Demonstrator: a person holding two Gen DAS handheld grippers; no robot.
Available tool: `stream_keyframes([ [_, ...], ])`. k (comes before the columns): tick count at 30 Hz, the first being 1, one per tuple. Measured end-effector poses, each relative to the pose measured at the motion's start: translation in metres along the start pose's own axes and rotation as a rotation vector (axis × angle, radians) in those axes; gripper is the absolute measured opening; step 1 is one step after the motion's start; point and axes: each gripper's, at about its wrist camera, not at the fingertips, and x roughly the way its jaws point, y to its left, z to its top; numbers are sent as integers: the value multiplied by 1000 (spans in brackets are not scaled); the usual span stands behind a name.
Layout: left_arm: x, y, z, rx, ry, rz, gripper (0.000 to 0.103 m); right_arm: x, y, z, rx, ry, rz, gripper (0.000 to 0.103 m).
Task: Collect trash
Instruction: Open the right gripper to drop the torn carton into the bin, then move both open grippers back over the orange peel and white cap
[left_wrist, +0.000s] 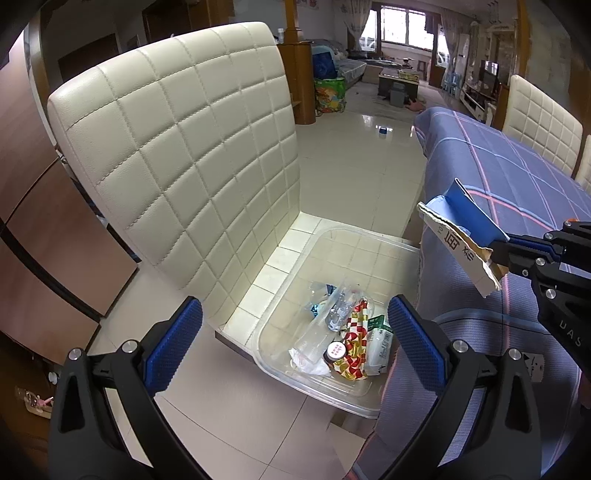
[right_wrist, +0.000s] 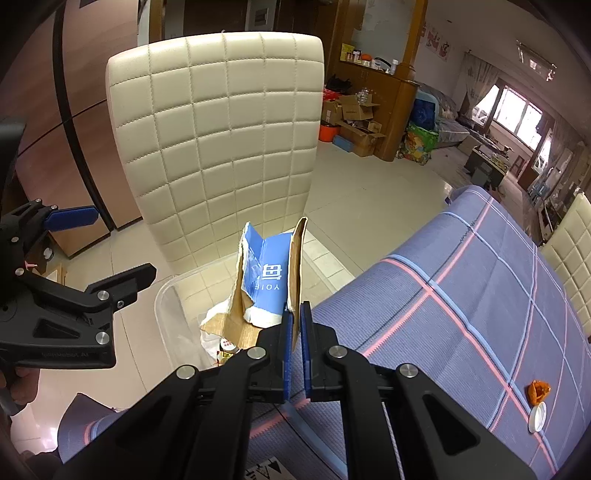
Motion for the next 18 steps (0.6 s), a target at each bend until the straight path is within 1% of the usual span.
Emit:
stream_keyframes([
  [7, -3, 14, -2, -29, 0, 14, 99, -1, 4, 7, -6, -30, 24, 6],
  [9, -5, 17, -2, -36, -2, 17, 99, 2, 5, 9, -8, -20, 13, 9],
  [10, -6, 19, -3, -41, -3, 18, 99, 3, 6, 10, -15, -10, 9, 17],
  [11, -6, 21, -3, -45, -4, 18, 99, 4, 7, 10, -26, -7, -7, 42],
  [12, -6, 23, -4, -49, -5, 18, 99, 3, 8, 10, -33, -19, -26, 59],
  [13, -6, 23, -5, -51, -4, 16, 99, -1, 10, 9, -47, -56, -47, 74],
  [14, -6, 23, -6, -52, -1, 14, 99, -4, 13, 8, -72, -81, -63, 74],
  [18, -4, 20, -10, -41, 11, 12, 99, -2, 10, 8, -61, -61, -78, 74],
])
